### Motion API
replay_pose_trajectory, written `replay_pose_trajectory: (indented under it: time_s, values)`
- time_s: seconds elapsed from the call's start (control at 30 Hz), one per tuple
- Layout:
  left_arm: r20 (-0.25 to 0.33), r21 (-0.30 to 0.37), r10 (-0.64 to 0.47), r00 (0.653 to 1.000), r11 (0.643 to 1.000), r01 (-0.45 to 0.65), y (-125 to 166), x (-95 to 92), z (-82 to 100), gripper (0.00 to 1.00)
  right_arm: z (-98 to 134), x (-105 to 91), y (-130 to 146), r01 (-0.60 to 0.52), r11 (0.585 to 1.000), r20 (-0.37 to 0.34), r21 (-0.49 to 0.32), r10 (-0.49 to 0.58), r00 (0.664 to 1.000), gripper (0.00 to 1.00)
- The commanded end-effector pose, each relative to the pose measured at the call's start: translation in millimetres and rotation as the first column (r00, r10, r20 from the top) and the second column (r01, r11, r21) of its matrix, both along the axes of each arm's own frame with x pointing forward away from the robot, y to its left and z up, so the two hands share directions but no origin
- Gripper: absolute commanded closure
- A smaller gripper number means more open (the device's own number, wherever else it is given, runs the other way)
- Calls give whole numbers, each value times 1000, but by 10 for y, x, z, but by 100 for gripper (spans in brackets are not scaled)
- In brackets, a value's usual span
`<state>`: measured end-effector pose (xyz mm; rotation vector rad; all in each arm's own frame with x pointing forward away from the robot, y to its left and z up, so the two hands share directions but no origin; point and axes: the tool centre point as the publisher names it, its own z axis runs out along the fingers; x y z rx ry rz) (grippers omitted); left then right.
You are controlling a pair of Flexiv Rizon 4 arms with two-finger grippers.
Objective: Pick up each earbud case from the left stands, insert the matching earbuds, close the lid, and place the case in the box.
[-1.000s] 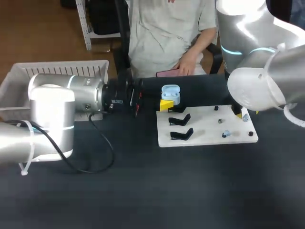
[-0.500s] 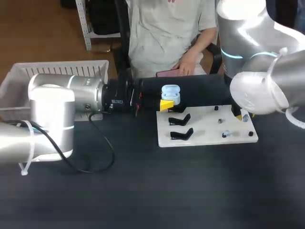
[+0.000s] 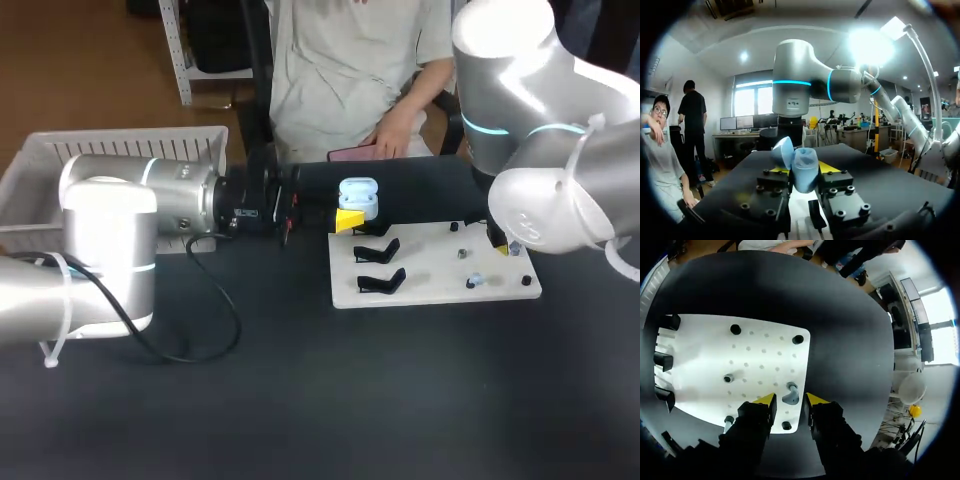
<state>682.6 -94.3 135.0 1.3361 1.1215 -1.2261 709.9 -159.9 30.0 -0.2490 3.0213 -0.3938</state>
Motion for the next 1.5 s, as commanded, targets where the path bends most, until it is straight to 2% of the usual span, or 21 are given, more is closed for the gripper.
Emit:
replay_pose_trajectory:
  time_s: [0.03, 0.33, 0.43, 0.67, 0.73, 0.8, 1.13, 1.4, 1.5]
  values:
    - [1, -1, 0, 1000, 1000, 0, -1, 3, -4, 100, -24, -39, -26, 0, 1000, 25, 2, 0, 1000, 63]
    - [1, -1, 0, 1000, 1000, 0, -1, 3, -4, 100, -40, -20, -43, 3, 1000, 39, 2, -3, 999, 71]
    - [1, -1, 0, 1000, 1000, 0, -1, 3, -4, 100, -56, -17, -30, 2, 1000, 42, 3, -2, 999, 76]
    - [1, -1, 0, 1000, 1000, 0, -1, 3, -4, 100, -60, 2, -12, 1, 1000, 45, -1, -1, 999, 78]
    - [1, -1, 0, 1000, 1000, 0, -1, 3, -4, 100, -55, 9, -11, 1, 1000, 45, -4, -1, 999, 84]
    - [1, -1, 0, 1000, 1000, 0, -1, 3, -4, 100, -50, 14, -10, 2, 1000, 46, -7, -1, 999, 99]
    - [1, -1, 0, 1000, 1000, 0, -1, 3, -4, 100, 57, -32, -5, 8, 1000, 45, -24, -7, 999, 100]
    - [1, -1, 0, 1000, 1000, 0, -1, 3, -4, 100, 308, -179, 72, 22, 999, 58, -25, -21, 998, 100]
    - [1, -1, 0, 1000, 1000, 0, -1, 3, -4, 100, 472, -247, 143, 23, 1000, 89, -17, -21, 996, 100]
